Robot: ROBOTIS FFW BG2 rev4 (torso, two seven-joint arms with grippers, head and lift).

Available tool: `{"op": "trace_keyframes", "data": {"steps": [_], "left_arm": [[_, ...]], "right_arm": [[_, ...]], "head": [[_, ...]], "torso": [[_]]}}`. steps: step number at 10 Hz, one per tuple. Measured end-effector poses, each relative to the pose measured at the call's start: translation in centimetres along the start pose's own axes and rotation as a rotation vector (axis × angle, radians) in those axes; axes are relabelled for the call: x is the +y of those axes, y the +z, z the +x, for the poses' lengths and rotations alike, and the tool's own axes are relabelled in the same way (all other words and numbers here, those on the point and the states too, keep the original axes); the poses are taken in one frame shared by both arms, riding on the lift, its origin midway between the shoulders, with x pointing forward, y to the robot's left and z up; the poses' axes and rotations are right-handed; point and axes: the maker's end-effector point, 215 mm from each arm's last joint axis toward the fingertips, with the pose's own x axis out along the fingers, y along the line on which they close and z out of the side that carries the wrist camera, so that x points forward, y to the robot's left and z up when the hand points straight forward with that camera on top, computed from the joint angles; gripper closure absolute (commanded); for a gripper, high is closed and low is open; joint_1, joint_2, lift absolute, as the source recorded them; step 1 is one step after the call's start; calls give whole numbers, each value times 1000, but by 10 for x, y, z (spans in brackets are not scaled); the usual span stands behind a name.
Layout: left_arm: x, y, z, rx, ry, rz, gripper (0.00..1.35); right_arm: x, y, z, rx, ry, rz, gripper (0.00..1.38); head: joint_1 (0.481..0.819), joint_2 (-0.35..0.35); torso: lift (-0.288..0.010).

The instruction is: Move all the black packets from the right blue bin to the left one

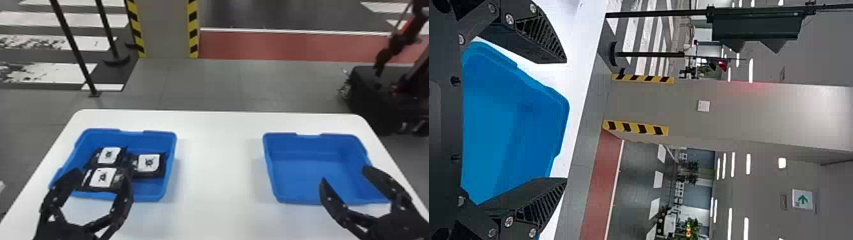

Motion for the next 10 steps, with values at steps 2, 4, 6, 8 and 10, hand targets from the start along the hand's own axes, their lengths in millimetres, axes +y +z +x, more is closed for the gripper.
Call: {"op": "trace_keyframes", "data": {"steps": [2,4,6,8,10], "left_arm": [[0,-1,0,2,-1,1,140],[0,0,1,0,-2,2,136],[0,1,1,-4,-2,4,136],[1,4,1,-11,0,9,137],[2,4,1,-12,1,9,142]], "right_arm": [[0,0,-1,-3,-2,3,190],[0,2,-1,-10,-4,3,191],[0,6,-1,-20,-6,1,190],[0,9,-1,-27,-7,-2,190],[1,9,-1,-30,-8,-4,190]], "head": [[695,-3],[695,-3],[695,-2],[695,0],[695,2]], "torso": [[-110],[-110],[-110],[-110],[-110]]}}
